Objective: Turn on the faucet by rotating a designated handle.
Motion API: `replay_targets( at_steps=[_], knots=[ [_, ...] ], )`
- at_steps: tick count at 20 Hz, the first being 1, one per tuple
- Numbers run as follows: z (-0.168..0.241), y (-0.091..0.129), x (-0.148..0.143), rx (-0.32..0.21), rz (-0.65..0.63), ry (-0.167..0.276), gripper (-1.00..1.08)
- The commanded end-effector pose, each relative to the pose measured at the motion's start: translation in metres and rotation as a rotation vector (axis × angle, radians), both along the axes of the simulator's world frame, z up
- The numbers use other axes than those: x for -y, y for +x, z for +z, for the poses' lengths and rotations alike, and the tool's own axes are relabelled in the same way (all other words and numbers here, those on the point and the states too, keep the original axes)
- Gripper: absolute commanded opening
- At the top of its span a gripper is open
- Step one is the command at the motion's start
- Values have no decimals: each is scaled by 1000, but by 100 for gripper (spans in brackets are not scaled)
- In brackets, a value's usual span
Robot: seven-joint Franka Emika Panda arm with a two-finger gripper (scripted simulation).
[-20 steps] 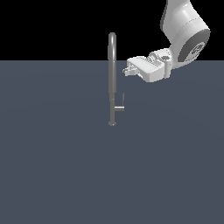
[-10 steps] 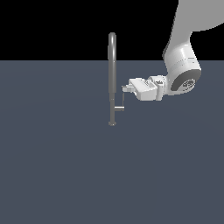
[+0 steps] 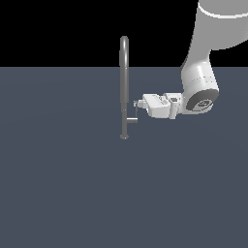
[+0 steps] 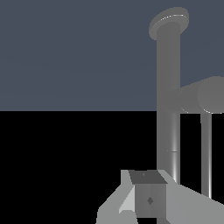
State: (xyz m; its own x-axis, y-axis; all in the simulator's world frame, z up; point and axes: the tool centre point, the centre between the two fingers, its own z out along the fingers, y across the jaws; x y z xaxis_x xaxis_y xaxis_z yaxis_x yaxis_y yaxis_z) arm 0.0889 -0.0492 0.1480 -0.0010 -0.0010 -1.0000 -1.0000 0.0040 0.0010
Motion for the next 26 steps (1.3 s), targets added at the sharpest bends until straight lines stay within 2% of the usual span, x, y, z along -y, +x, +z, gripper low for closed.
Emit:
replay_targets(
  at_steps=[1,15,17,26],
  knots=[
    [0,0,0,0,-2,1,-100],
    [10,-28,-1,1,-1,1,-100],
    [8,-25,-1,1,-4,-1,-100],
    [7,-50,-1,1,-2,0,-100]
  ],
)
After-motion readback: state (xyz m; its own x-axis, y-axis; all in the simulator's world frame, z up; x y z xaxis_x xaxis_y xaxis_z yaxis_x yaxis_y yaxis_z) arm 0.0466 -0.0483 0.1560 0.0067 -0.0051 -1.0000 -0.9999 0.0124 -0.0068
